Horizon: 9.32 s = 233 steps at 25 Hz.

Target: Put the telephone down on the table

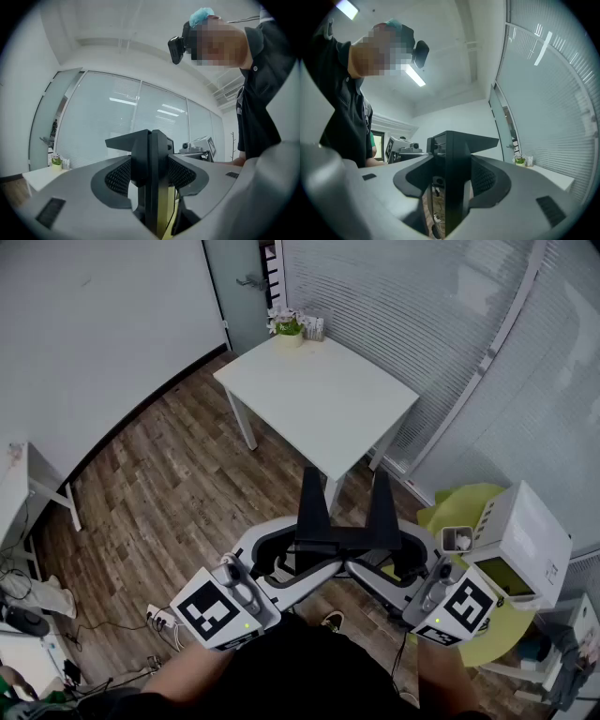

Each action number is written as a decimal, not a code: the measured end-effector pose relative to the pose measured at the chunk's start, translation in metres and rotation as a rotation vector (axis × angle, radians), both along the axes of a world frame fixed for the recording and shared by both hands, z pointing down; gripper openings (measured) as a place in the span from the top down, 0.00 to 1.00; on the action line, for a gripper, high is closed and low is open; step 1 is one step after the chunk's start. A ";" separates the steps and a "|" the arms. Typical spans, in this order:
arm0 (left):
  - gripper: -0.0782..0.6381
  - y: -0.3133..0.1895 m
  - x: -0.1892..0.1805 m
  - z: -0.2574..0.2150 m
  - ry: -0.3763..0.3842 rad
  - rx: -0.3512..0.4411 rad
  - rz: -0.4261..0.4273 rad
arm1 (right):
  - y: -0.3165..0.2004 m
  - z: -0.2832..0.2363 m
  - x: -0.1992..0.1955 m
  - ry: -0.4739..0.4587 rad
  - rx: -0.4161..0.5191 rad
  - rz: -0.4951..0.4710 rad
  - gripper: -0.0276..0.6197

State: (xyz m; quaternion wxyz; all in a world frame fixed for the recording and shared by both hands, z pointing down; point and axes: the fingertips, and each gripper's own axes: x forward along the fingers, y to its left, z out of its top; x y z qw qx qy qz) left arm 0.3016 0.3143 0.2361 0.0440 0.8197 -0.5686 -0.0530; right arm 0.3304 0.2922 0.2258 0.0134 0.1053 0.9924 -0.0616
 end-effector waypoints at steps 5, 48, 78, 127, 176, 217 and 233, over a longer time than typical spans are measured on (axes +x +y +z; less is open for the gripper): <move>0.55 0.005 -0.001 -0.004 -0.035 0.005 0.007 | 0.005 -0.002 -0.001 -0.012 -0.007 0.004 0.58; 0.55 0.005 0.009 -0.009 -0.037 0.011 -0.100 | 0.003 -0.005 0.007 -0.023 -0.017 -0.107 0.58; 0.55 -0.033 -0.221 0.003 -0.011 0.018 0.012 | -0.032 0.005 -0.221 0.010 -0.014 0.008 0.58; 0.55 -0.309 -0.413 0.024 0.017 -0.033 0.237 | -0.305 0.024 -0.411 0.026 -0.070 0.205 0.59; 0.55 -0.515 -0.427 0.233 0.077 -0.451 0.658 | -0.497 0.242 -0.421 0.201 -0.515 0.594 0.59; 0.55 -0.638 -0.455 0.439 0.280 -0.816 0.694 | -0.620 0.444 -0.447 0.349 -0.859 0.680 0.58; 0.55 -0.658 -0.454 0.450 0.333 -0.853 0.653 | -0.635 0.463 -0.445 0.324 -0.932 0.681 0.58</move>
